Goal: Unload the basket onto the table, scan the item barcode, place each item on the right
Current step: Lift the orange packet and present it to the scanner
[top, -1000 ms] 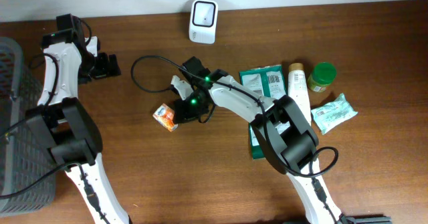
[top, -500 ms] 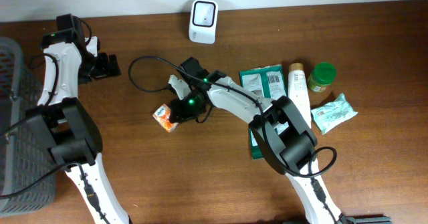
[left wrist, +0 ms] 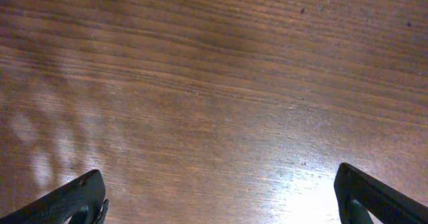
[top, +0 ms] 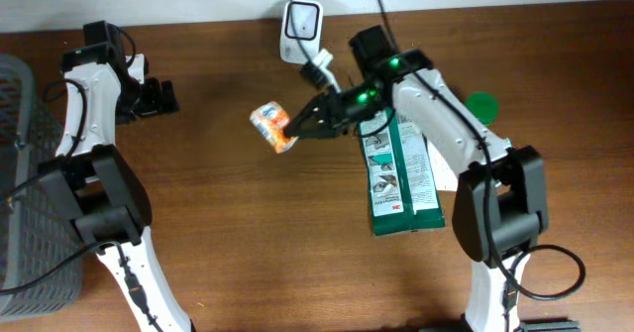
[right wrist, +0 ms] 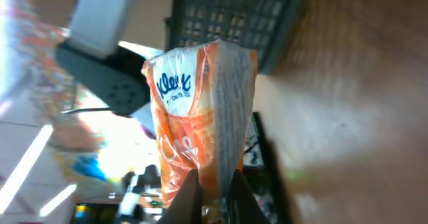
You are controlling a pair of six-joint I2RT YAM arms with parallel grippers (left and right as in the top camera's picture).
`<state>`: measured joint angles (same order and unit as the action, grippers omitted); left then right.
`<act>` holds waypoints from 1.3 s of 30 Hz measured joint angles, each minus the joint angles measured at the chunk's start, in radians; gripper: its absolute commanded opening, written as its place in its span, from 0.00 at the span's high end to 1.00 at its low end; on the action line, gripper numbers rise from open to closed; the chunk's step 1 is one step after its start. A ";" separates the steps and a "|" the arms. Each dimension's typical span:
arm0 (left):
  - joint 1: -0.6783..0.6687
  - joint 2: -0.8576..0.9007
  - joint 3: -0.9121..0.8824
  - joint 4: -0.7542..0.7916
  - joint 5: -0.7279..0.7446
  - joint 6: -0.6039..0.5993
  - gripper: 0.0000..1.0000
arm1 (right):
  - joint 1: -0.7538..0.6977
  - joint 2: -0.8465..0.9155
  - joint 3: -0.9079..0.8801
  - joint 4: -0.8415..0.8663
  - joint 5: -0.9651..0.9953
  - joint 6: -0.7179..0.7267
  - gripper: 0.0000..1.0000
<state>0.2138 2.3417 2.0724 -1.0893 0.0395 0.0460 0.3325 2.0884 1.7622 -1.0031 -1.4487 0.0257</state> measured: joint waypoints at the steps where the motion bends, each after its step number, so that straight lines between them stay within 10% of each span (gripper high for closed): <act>1: 0.000 0.000 0.000 -0.001 0.002 0.000 0.01 | -0.011 0.000 0.002 -0.058 -0.017 -0.019 0.96; 13: 0.000 0.000 0.000 -0.001 0.002 0.000 0.01 | -0.064 0.000 0.002 -0.678 -0.089 -0.480 0.96; 22: 0.000 0.000 0.000 -0.001 0.002 0.000 0.01 | -0.082 -0.003 0.001 -0.604 -0.037 -0.673 0.96; 32: 0.000 0.000 0.000 0.000 0.002 0.000 0.01 | 0.059 -0.005 0.006 -0.146 0.798 0.006 0.96; 36: 0.000 0.000 0.000 -0.002 0.003 0.000 0.01 | 0.103 -0.002 0.235 -0.149 1.213 0.089 0.96; 39: 0.000 0.000 0.000 0.000 0.002 0.000 0.01 | 0.114 -0.002 0.344 0.161 1.555 0.043 0.96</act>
<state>0.2138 2.3417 2.0724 -1.0897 0.0418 0.0460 0.4465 2.0861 2.1067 -0.8421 0.1062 0.0685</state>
